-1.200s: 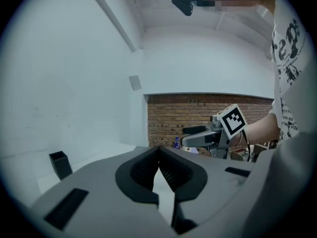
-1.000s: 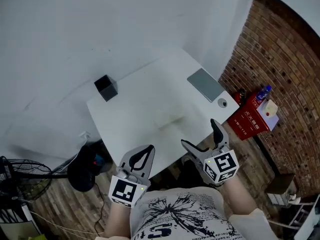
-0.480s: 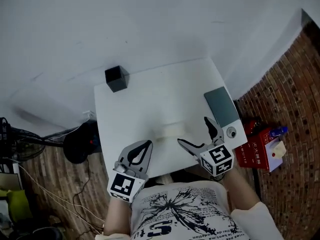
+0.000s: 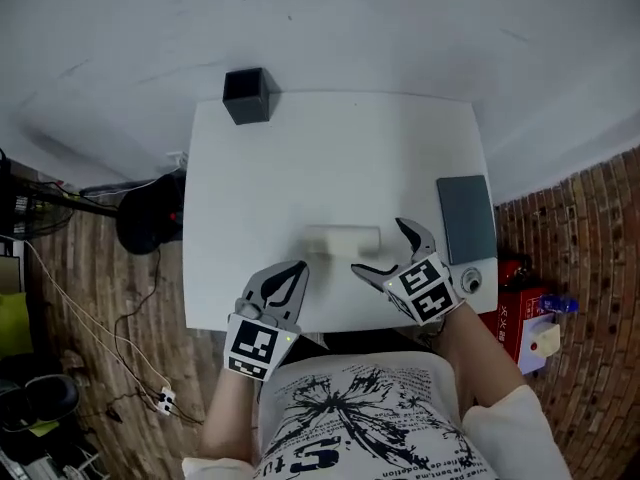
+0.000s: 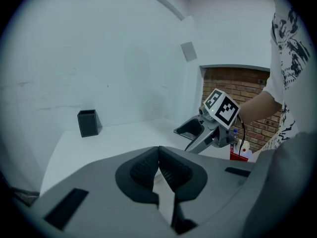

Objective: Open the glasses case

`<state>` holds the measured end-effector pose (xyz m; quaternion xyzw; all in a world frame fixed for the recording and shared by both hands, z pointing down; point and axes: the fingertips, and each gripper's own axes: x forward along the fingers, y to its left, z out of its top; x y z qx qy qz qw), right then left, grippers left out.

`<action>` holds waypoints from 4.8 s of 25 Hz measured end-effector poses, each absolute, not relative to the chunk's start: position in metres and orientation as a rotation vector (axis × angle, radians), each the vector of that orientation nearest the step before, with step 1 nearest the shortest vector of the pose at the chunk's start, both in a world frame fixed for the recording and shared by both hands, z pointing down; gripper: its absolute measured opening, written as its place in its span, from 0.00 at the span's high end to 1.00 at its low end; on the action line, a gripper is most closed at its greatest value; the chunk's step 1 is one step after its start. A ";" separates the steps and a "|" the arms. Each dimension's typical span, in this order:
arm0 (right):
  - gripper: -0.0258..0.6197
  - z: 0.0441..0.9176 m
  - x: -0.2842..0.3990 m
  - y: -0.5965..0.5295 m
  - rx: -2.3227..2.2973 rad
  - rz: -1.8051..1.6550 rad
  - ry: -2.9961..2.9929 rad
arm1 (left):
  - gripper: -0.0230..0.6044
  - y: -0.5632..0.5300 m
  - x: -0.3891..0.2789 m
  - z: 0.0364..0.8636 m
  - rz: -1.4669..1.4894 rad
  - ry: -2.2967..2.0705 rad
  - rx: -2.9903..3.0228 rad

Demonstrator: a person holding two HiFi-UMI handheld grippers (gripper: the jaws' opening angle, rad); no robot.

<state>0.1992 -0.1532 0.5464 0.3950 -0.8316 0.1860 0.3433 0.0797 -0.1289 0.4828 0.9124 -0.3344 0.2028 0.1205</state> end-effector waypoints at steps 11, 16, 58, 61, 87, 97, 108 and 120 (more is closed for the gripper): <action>0.27 0.614 0.187 -0.157 0.642 0.325 -2.052 | 0.94 -0.134 0.090 0.583 0.773 -0.957 2.448; 0.32 0.627 0.179 -0.152 0.529 0.208 -1.988 | 0.94 -0.133 0.090 0.619 0.855 -0.934 2.341; 0.88 0.588 0.176 -0.204 0.560 0.098 -1.999 | 0.94 -0.143 0.106 0.628 0.774 -0.911 2.203; 0.88 0.590 0.178 -0.213 0.583 0.095 -1.998 | 0.94 -0.143 0.105 0.628 0.770 -0.914 2.200; 0.77 0.574 0.184 -0.250 0.795 0.164 -2.070 | 0.94 -0.153 0.102 0.622 0.804 -0.917 2.213; 0.94 0.486 0.204 -0.243 1.255 0.293 -2.238 | 0.94 -0.169 0.098 0.537 0.657 -0.958 2.382; 0.94 0.407 0.206 -0.192 1.467 0.183 -2.362 | 0.94 -0.173 0.078 0.411 0.425 -1.034 2.631; 0.94 0.343 0.202 -0.142 1.628 0.034 -2.456 | 0.94 -0.144 0.041 0.298 0.199 -1.104 2.926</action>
